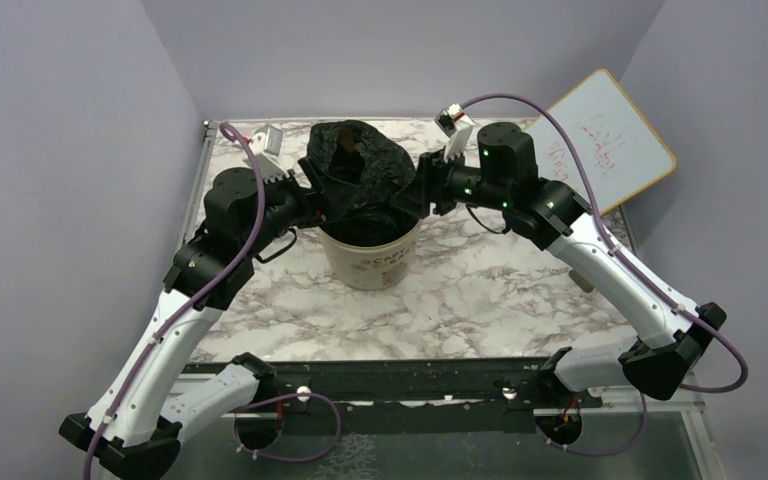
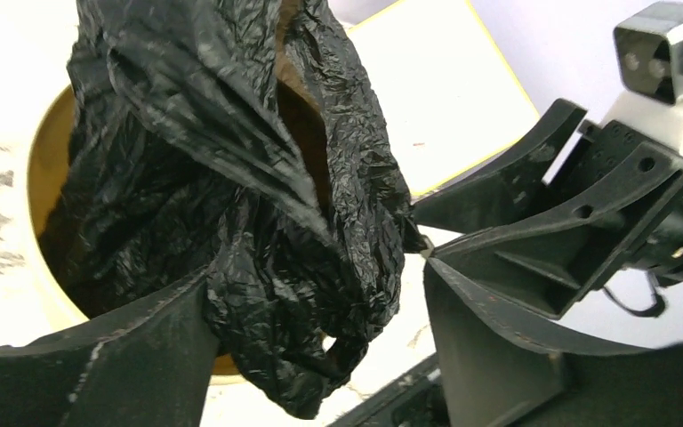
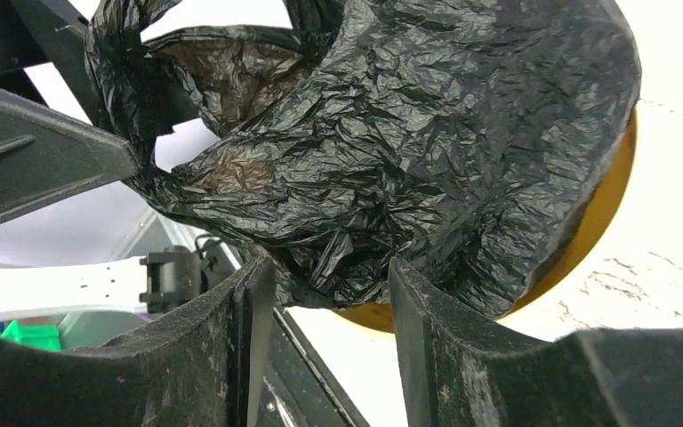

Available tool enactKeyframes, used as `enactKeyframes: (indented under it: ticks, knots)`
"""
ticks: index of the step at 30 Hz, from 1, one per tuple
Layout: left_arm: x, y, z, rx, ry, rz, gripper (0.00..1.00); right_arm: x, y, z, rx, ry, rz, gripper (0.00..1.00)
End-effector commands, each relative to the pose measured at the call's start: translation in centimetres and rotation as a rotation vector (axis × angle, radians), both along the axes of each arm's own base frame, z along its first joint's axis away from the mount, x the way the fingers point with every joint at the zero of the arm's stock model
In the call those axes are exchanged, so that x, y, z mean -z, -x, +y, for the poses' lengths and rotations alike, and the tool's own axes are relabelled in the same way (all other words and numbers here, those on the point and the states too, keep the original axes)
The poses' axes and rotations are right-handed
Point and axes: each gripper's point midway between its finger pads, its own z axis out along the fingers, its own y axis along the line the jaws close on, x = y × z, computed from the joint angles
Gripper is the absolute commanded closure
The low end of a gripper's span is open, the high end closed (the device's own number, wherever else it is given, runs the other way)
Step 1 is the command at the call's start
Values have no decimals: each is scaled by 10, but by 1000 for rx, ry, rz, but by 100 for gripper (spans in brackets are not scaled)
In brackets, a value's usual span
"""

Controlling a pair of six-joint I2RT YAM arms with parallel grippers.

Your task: Put the trash bags into the trash bin

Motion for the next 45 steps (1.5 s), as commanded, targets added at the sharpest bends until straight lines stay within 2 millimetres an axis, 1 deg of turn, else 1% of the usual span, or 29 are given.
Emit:
enactKeyframes:
  ticks: [1, 3, 6, 8, 10, 11, 13, 14, 16, 17, 19, 21, 22, 23, 25, 27, 28, 30, 32, 34, 36, 37, 39, 41, 43, 45]
  knots:
    - [4, 5, -2, -27, 131, 90, 26, -5, 6, 14, -89, -31, 3, 46]
    - [-1, 3, 1, -61, 191, 77, 36, -2, 6, 15, -91, -26, 10, 46]
    - [-9, -1, 8, -115, 249, 40, 42, -5, 8, 14, -96, -31, 6, 46]
    - [-13, -6, 8, -126, 260, 25, 44, -9, 10, 13, -106, -36, -12, 45]
    - [-15, -11, 5, -123, 257, 19, 52, -14, 15, 11, -133, -29, -40, 43]
    - [-15, -13, 4, -124, 255, 19, 59, -16, 17, 9, -141, -20, -56, 43]
    - [-14, -19, 6, -147, 243, 15, 84, -23, 17, 1, -127, 4, -95, 43]
    - [-15, -21, 10, -169, 232, 2, 92, -28, 14, -5, -97, 16, -120, 43]
    - [-20, -21, 21, -207, 201, -40, 96, -39, 6, -20, -11, 41, -186, 42]
    - [-23, -21, 27, -232, 180, -64, 100, -45, -2, -32, 53, 61, -226, 39]
    - [-29, -19, 40, -270, 120, -100, 100, -53, -19, -58, 205, 120, -296, 37]
    - [-30, -17, 48, -281, 34, -115, 100, -54, -36, -82, 350, 188, -332, 37]
    - [-30, -16, 48, -268, -12, -114, 100, -53, -41, -89, 395, 214, -334, 37]
    - [-27, -15, 46, -246, -51, -102, 100, -49, -45, -92, 414, 232, -327, 37]
    - [-21, -13, 41, -189, -132, -76, 100, -38, -52, -85, 411, 243, -288, 37]
    - [-18, -12, 39, -156, -195, -45, 100, -23, -60, -73, 412, 237, -213, 38]
    - [-18, -11, 38, -135, -220, -40, 100, -17, -63, -66, 409, 230, -176, 39]
    - [-22, -9, 37, -108, -252, -45, 100, -6, -69, -45, 355, 213, -128, 40]
    - [-22, -9, 41, -124, -267, -37, 100, 1, -76, -27, 319, 190, -96, 40]
    - [-24, -9, 46, -163, -246, -37, 100, 6, -87, -16, 320, 174, -87, 40]
    - [-28, -7, 46, -153, -249, -63, 100, 11, -93, -5, 314, 149, -67, 41]
    - [-27, -7, 47, -149, -264, -63, 100, 14, -92, 3, 279, 135, -57, 42]
    - [-22, -7, 47, -140, -285, -51, 100, 18, -79, 24, 150, 96, -27, 43]
    - [-19, -7, 44, -126, -284, -46, 100, 29, -64, 40, 28, 79, 22, 44]
    - [-18, -9, 41, -115, -289, -50, 100, 45, -51, 51, -59, 82, 88, 44]
    - [-16, -12, 37, -98, -301, -48, 100, 60, -44, 54, -90, 110, 135, 47]
